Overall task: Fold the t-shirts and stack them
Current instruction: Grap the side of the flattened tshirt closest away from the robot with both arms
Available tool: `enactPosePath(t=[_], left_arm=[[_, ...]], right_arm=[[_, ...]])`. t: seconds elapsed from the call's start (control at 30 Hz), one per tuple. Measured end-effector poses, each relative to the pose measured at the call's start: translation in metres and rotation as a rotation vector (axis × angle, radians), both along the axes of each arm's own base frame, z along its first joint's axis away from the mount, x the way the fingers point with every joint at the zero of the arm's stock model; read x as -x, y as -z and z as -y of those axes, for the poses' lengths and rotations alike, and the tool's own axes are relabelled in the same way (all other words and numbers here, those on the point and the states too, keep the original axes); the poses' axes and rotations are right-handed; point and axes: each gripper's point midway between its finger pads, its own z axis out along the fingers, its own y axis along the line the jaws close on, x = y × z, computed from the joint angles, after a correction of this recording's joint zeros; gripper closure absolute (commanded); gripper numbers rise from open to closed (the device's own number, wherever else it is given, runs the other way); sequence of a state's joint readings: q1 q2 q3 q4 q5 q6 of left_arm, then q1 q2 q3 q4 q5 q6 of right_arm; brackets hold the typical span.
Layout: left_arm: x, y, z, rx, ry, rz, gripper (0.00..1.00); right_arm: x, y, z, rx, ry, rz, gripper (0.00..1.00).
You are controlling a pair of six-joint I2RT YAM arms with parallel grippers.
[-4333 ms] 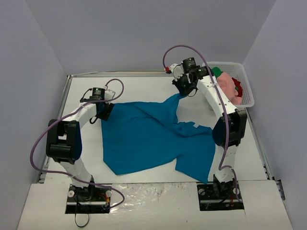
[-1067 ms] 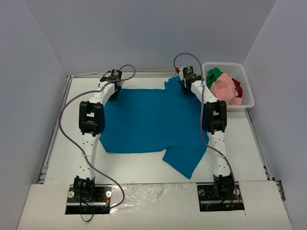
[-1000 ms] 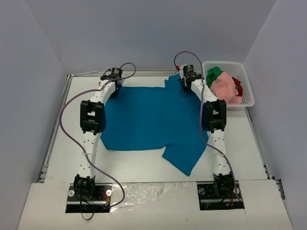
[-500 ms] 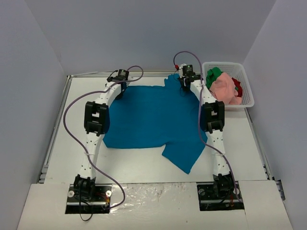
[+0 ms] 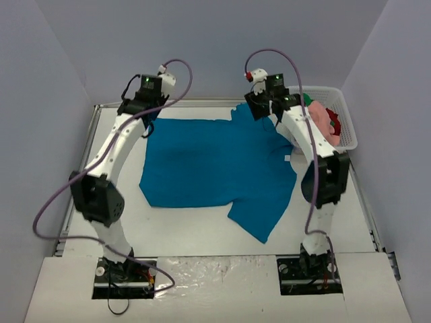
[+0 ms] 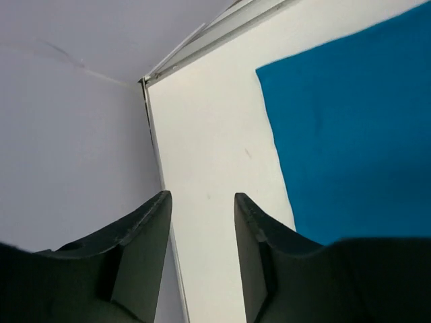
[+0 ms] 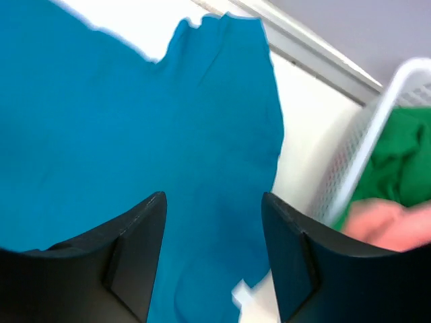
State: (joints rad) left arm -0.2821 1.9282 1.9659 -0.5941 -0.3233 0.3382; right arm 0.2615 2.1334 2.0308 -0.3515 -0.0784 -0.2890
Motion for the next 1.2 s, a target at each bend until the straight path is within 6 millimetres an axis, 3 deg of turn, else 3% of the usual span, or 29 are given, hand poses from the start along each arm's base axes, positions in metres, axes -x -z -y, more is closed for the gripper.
enactPosePath(t=[0.07, 0.17, 0.27, 0.33, 0.43, 0.53, 0.63, 0.9, 1.2], left_arm=[[0.037, -0.024, -0.004, -0.004, 0.032, 0.045, 0.54], [0.093, -0.017, -0.01, -0.033, 0.102, 0.02, 0.52], [0.147, 0.027, -0.01, -0.073, 0.205, -0.074, 0.51], [0.186, 0.07, -0.011, -0.098, 0.278, -0.17, 0.49], [0.23, 0.114, -0.013, -0.111, 0.362, -0.269, 0.44], [0.253, 0.128, -0.013, -0.099, 0.415, -0.29, 0.41], [0.259, 0.135, -0.008, -0.092, 0.46, -0.286, 0.41], [0.288, 0.193, -0.006, -0.093, 0.524, -0.419, 0.4], [0.28, 0.198, 0.0, -0.099, 0.536, -0.403, 0.4]], right_arm=[[0.035, -0.023, 0.002, -0.006, -0.051, 0.006, 0.43], [0.095, -0.027, 0.012, 0.003, -0.124, -0.049, 0.41], [0.155, 0.0, 0.021, 0.021, -0.184, -0.164, 0.37], [0.199, 0.027, 0.03, 0.037, -0.213, -0.261, 0.34], [0.239, 0.042, 0.039, 0.049, -0.232, -0.334, 0.31], [0.251, 0.036, 0.042, 0.037, -0.238, -0.315, 0.3], [0.252, 0.029, 0.049, 0.027, -0.218, -0.288, 0.3], [0.242, 0.037, 0.07, 0.009, -0.147, -0.304, 0.29], [0.239, 0.048, 0.079, -0.01, -0.117, -0.337, 0.28]])
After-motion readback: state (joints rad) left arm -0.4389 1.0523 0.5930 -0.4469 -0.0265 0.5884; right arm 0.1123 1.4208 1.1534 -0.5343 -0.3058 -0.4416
